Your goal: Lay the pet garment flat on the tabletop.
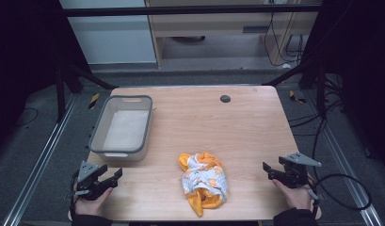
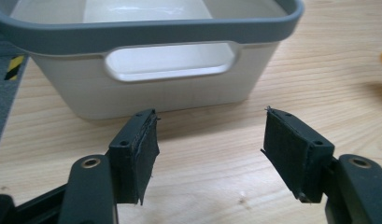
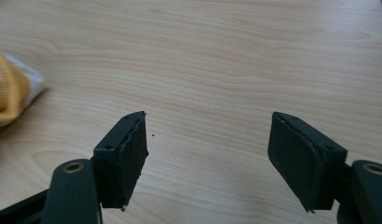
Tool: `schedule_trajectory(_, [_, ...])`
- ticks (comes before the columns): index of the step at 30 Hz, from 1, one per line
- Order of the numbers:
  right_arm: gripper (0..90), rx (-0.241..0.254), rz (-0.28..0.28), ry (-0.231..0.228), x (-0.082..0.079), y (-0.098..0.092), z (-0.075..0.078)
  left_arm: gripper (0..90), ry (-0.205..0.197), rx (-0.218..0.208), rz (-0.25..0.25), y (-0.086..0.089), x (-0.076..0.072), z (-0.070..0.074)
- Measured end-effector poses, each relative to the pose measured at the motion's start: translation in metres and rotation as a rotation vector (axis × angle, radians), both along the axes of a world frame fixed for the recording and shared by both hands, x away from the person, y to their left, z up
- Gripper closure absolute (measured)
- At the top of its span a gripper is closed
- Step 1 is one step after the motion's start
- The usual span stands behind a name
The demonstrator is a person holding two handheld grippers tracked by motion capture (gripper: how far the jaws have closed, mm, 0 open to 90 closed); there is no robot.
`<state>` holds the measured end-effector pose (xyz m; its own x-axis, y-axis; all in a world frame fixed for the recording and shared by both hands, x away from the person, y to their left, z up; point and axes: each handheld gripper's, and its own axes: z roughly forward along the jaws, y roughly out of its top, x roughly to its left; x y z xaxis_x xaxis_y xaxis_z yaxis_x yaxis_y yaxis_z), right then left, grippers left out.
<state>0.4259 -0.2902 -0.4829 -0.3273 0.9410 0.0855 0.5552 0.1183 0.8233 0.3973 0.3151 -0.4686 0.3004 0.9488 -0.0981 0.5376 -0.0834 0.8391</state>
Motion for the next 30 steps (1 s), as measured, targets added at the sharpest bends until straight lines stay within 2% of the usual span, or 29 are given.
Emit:
schedule_trajectory(5, [30.4, 0.018, 0.045, -0.031, -0.005, 0.005, 0.006, 35.8, 0.001, -0.013, -0.055, -0.013, -0.005, 0.003])
schedule_trajectory(7, [30.9, 0.010, 0.065, -0.016, -0.007, 0.009, 0.007, 35.8, 0.000, -0.007, -0.084, -0.018, -0.006, 0.003])
schedule_trajectory(12, [31.9, 0.006, 0.105, -0.019, -0.009, 0.019, 0.010, 35.0, 0.002, -0.004, -0.133, -0.028, -0.008, 0.004])
schedule_trajectory(19, [31.3, 0.016, 0.158, -0.035, -0.010, 0.031, 0.016, 33.7, -0.007, 0.013, -0.187, -0.042, -0.010, 0.008])
schedule_trajectory(30, [35.8, 0.038, 0.205, -0.065, -0.006, 0.042, 0.028, 34.8, -0.021, 0.010, -0.243, -0.059, -0.006, 0.017])
